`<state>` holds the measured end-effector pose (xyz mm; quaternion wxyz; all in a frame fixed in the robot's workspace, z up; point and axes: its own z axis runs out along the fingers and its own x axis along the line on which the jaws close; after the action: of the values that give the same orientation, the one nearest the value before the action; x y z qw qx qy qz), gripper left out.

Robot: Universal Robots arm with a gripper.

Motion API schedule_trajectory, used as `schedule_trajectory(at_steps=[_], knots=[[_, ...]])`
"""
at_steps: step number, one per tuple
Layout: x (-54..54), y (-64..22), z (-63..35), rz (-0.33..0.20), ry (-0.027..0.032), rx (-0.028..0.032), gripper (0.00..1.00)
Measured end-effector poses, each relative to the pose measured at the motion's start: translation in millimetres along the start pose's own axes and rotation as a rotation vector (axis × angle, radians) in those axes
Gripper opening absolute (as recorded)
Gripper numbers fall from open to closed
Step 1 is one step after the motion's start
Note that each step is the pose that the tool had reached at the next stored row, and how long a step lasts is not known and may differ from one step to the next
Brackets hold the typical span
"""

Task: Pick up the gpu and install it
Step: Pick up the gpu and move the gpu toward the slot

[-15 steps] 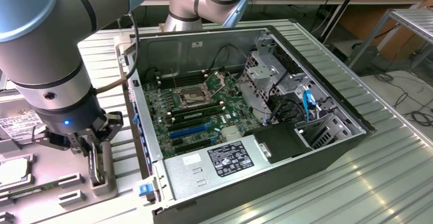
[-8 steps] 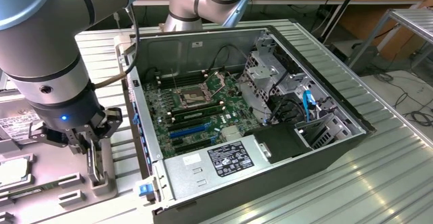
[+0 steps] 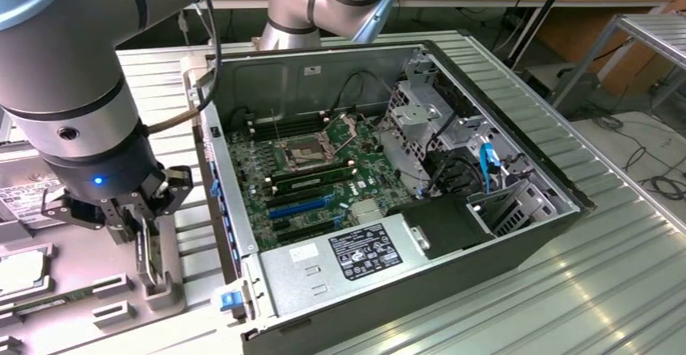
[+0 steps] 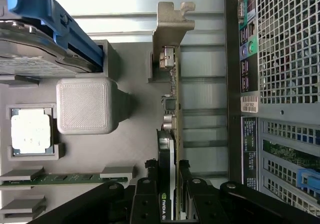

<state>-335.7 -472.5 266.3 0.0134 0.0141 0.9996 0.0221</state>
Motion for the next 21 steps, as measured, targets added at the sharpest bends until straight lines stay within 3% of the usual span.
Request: schedule_trajectory(at_steps=[21], knots=[[-0.7,1.2,-27.0,0.000,0.0001,0.0000,0.27]])
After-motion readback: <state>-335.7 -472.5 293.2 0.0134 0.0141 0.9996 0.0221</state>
